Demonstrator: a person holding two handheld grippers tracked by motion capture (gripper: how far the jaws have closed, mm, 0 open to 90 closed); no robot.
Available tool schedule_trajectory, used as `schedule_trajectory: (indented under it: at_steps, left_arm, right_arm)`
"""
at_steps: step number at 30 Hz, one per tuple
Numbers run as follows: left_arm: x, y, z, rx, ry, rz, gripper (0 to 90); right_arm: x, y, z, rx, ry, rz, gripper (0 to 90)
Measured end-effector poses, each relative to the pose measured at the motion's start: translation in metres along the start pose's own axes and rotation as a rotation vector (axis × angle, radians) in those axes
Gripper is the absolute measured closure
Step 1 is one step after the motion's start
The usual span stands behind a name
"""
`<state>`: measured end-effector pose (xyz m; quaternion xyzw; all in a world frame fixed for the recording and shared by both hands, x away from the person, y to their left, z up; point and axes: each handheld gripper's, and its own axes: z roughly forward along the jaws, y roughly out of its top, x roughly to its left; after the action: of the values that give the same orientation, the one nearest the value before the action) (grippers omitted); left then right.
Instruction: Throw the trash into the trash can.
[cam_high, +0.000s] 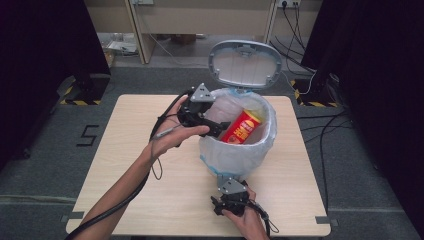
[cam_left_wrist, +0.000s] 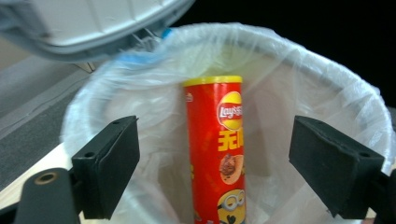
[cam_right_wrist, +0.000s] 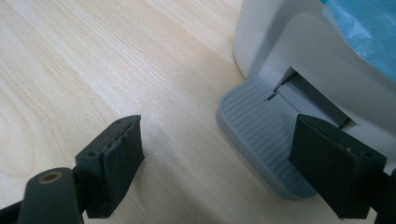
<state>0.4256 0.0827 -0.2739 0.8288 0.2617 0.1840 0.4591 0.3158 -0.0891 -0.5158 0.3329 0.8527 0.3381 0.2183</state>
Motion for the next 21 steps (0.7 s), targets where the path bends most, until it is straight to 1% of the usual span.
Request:
schedule_trajectory:
  at_steps: [2,3,7,9,10,13,15,17,18,19,21]
  left_arm:
    - [0.004,-0.001,-0.008,-0.015,0.009,-0.005,15.6]
    - [0.007,-0.002,-0.013,-0.030,0.014,-0.019,15.5]
    - [0.015,-0.005,-0.029,-0.043,0.027,-0.027,15.4]
    - [0.020,-0.008,-0.035,-0.055,0.035,-0.042,15.4]
    - [0.023,-0.010,-0.039,-0.053,0.041,-0.046,15.4]
    - [0.034,-0.018,-0.045,-0.059,0.065,-0.062,15.4]
    - [0.042,-0.025,-0.049,-0.062,0.072,-0.089,15.4]
    - [0.048,-0.031,-0.051,-0.060,0.081,-0.096,15.4]
    - [0.051,-0.035,-0.053,-0.063,0.086,-0.103,15.4]
    - [0.054,-0.039,-0.055,-0.067,0.090,-0.119,15.4]
    - [0.058,-0.046,-0.056,-0.063,0.097,-0.132,15.4]
  right_arm:
    - [0.000,0.000,0.000,0.000,0.002,0.003,17.1]
    - [0.000,0.000,0.000,-0.001,0.002,0.003,17.1]
    - [0.000,0.000,0.000,0.000,-0.001,0.002,17.1]
    - [0.000,0.000,0.000,0.000,-0.001,0.002,17.1]
    - [0.000,0.000,0.000,0.000,-0.001,0.001,17.1]
    - [0.000,0.000,0.000,0.000,-0.002,0.001,17.1]
    - [0.000,0.000,0.000,0.000,-0.002,0.001,17.1]
    - [0.000,0.000,0.000,0.000,-0.002,0.001,17.1]
    - [0.000,0.000,0.000,0.000,-0.002,0.001,17.1]
    - [0.000,0.000,0.000,0.000,-0.001,0.001,17.1]
    - [0.000,0.000,0.000,0.000,-0.002,0.002,17.1]
